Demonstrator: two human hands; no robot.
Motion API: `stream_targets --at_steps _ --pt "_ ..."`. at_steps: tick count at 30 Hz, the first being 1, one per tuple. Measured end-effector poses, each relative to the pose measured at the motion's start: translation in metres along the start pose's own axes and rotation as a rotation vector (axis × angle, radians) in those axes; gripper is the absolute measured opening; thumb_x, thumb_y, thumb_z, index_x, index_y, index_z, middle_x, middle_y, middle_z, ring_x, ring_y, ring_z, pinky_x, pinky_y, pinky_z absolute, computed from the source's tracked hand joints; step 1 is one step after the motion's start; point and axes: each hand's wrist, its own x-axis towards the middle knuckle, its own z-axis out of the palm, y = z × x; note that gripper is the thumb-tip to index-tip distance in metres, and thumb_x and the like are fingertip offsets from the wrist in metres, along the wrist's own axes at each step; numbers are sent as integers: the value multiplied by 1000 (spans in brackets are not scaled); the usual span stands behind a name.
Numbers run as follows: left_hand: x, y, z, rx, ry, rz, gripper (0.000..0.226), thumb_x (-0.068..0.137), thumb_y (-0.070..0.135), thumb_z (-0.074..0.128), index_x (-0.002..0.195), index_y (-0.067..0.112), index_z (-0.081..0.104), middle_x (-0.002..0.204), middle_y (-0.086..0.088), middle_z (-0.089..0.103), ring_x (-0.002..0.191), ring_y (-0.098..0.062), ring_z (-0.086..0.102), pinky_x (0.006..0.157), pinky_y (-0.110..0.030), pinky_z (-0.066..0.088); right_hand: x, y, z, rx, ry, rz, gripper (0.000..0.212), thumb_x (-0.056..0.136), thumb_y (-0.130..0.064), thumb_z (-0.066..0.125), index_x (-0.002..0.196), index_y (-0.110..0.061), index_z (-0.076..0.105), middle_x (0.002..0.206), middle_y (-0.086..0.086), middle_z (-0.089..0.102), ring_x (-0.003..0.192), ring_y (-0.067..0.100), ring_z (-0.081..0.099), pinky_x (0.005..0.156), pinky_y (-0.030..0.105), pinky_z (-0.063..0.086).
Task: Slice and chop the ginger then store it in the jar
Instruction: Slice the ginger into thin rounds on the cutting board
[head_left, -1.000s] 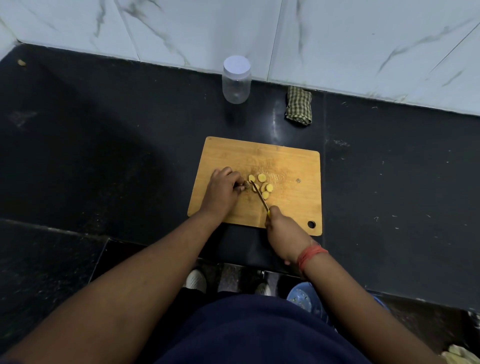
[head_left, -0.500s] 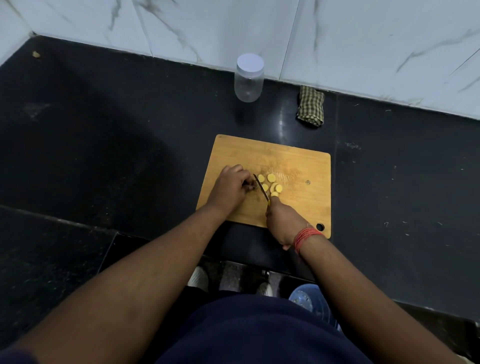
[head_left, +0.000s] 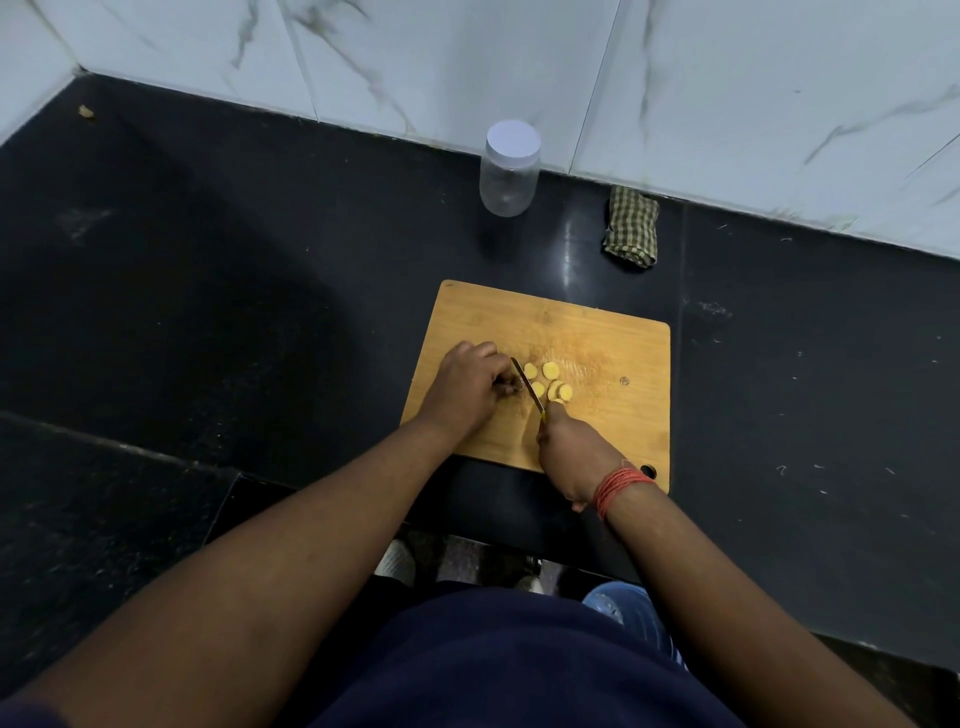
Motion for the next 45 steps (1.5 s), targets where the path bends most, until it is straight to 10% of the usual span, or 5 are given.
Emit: stream_targets --at_steps 28,39,45 --pt "-3 1 4 40 43 -1 12 87 15 71 99 16 72 93 4 61 92 -17 48 78 -32 47 4 9 1 -54 -104 -31 58 95 5 40 146 -12 18 92 11 50 59 23 49 24 27 36" --pt "-3 3 3 18 29 -30 10 89 19 70 99 16 71 94 6 58 96 -16 47 81 -33 48 -24 37 15 -47 -39 -56 48 99 -2 33 145 -9 23 102 14 60 80 19 51 67 25 36" --pt "-4 -1 4 -5 27 -7 9 88 20 72 96 15 70 93 9 54 96 -15 46 81 -30 45 -28 48 9 122 35 -47 40 102 -11 34 141 -18 31 80 5 58 59 14 52 38 14 34"
